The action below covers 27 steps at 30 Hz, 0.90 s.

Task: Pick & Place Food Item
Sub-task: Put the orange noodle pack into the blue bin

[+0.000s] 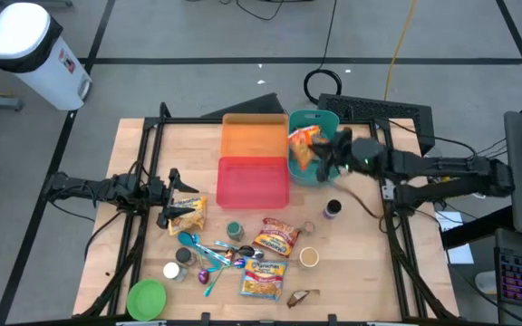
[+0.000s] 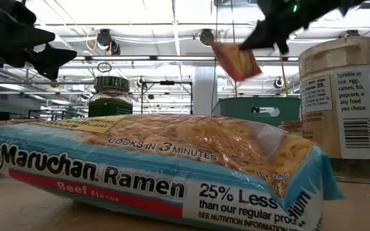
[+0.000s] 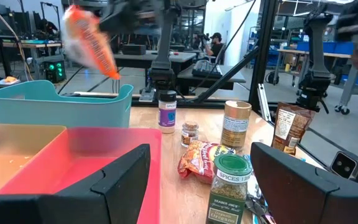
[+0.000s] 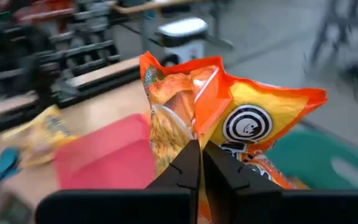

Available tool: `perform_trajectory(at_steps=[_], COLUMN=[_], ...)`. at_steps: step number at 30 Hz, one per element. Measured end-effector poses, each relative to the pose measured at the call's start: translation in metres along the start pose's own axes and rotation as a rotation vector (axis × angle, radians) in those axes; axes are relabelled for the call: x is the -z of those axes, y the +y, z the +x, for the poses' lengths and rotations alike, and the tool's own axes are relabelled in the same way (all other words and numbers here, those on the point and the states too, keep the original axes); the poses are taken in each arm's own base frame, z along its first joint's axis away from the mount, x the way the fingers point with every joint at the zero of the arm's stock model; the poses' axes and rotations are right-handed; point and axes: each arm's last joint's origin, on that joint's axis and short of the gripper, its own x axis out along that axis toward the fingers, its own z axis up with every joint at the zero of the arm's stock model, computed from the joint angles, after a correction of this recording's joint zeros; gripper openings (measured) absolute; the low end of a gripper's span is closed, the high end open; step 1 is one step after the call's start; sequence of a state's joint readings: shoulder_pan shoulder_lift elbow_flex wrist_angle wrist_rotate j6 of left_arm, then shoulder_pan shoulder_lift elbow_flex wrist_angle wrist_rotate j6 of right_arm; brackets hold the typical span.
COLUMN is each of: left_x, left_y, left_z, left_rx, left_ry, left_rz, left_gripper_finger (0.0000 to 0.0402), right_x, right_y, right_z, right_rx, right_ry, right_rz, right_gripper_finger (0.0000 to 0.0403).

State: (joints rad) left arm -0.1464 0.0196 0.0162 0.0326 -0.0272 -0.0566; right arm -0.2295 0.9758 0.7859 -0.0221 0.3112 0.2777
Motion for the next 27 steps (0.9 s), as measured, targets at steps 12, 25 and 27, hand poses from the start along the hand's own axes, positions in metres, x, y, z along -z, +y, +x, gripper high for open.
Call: perform_trajectory(at_steps=[12,25,27], left_x=[0.0,0.0,0.0], left_y=[0.0,0.0,0.0], left_z=[0.0,0.0,0.0], left_rx=[0.001,0.0,0.0], left_ry=[0.0,0.0,0.0], left_rz=[0.0,0.0,0.0], left_gripper_finger=[0.0283,0.0283,0.0283], right_x=[0.069,0.105,0.106], right_y=[-0.092,-0.099,-0.099], right_z=[0.016,0.007,0.009], right_rx=[0.144,0.103,0.108], right_ry=[-0.102,-0.199,-0.19], right_rz=[0.413,0.555,0.557], right_gripper_finger=[0.0003,0.0004,0.0004])
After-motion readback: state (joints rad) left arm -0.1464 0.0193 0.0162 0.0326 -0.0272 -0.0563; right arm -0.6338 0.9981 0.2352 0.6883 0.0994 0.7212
